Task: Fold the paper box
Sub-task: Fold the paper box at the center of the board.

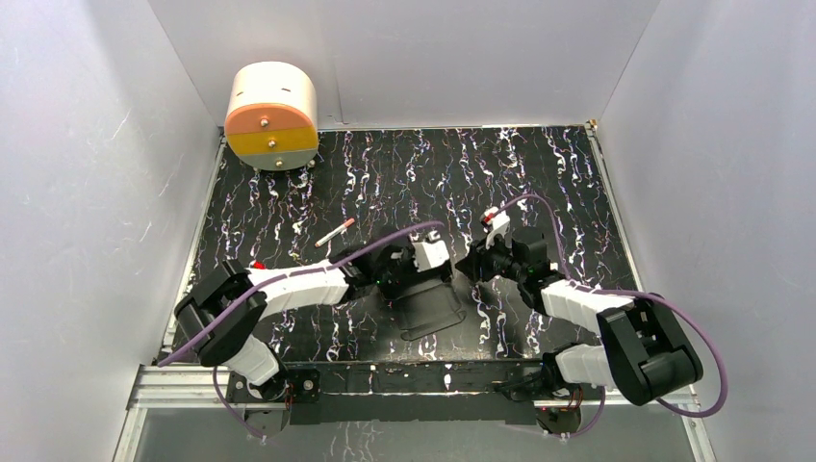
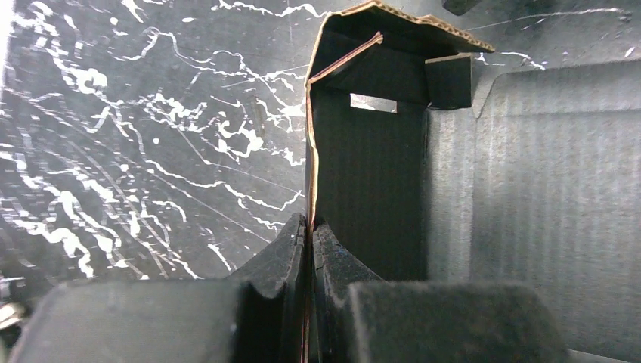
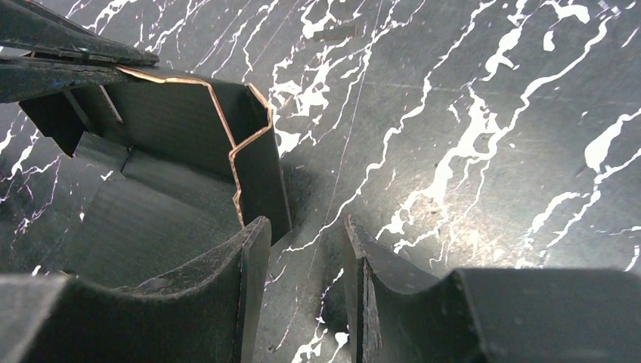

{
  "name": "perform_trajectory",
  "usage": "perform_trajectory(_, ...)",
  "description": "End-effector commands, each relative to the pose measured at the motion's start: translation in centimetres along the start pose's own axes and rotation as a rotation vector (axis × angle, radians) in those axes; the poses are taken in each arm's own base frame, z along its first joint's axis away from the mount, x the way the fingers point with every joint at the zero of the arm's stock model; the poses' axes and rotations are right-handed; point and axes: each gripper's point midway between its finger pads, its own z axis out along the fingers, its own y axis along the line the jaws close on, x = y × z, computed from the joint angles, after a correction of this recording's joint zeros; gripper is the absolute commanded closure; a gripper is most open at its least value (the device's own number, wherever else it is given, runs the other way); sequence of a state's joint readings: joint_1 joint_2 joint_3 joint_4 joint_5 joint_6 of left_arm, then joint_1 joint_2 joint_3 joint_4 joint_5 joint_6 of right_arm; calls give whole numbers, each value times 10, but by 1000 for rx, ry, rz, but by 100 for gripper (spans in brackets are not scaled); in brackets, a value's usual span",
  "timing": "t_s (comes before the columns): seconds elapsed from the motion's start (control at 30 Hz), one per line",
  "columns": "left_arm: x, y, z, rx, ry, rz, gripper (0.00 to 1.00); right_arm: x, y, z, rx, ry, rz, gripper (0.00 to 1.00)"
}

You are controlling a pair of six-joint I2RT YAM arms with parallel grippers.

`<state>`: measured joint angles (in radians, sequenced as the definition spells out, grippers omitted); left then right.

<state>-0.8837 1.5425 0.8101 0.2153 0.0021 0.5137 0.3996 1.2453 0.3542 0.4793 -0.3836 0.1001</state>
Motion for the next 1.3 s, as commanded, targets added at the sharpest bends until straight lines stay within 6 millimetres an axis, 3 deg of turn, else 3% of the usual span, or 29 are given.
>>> perform_trajectory(0.0, -2, 10, -7, -198, 11, 128, 100, -8, 8, 4, -56, -74, -9, 52)
perform_trajectory(0.37, 0, -12, -6, -284, 69, 302, 100, 10, 18, 3, -103, -64, 10, 51)
perform_trajectory(0.53, -5, -30, -7, -269, 68, 358, 100, 7, 13, 5, -84, -86, -12, 49)
perform_trajectory(0.77, 2, -51, -4, -258, 123, 429, 100, 1, 15, 7, -104, -143, -58, 49)
perform_trajectory(1.13, 8, -69, -5, -199, 157, 453, 100, -10, 43, -1, -265, -233, -180, 46)
perform_trajectory(1.27, 17, -72, -1, -190, 197, 469, 100, -13, 42, -1, -258, -250, -205, 46)
